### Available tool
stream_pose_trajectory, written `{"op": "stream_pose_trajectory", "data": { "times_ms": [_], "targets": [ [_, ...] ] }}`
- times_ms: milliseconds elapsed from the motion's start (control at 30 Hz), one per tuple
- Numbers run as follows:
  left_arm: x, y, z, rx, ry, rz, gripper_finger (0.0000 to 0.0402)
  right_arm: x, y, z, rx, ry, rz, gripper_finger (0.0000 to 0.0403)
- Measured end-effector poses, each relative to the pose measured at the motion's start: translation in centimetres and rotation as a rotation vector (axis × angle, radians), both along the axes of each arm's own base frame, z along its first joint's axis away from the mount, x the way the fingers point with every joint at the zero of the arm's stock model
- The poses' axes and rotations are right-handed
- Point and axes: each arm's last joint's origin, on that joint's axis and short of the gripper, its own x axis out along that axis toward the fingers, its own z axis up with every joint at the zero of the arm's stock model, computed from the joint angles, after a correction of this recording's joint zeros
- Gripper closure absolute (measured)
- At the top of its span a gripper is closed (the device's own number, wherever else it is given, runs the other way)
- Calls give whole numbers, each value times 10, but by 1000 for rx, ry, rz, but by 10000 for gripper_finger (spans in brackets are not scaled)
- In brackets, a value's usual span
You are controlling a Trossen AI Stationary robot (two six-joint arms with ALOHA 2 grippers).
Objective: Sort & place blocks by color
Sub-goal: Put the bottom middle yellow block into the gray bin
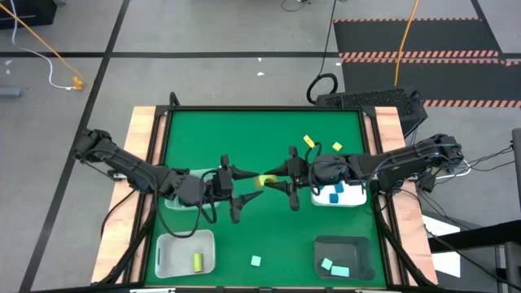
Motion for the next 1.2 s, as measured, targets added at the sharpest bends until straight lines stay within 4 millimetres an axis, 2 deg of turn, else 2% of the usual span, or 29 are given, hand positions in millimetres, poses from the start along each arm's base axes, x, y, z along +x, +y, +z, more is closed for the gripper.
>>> {"op": "stream_pose_trajectory", "data": {
  "times_ms": [200,500,867,1000,1133,1200],
  "targets": [
    [3,7,2,60,-3,17,160,1,-6,0,11,-3,22,293],
    [6,23,3,75,4,54,160,4,-14,10,49,-108,-4,293],
    [12,39,4,53,-4,-10,162,4,-14,10,43,-106,-4,292],
    [12,39,4,51,-4,-13,196,4,-14,9,40,-90,-5,292],
    [12,39,4,51,-3,-16,268,4,-14,8,40,-84,-9,292],
    [12,39,4,54,-1,-19,272,4,-14,8,40,-82,-11,292]
  ]
}}
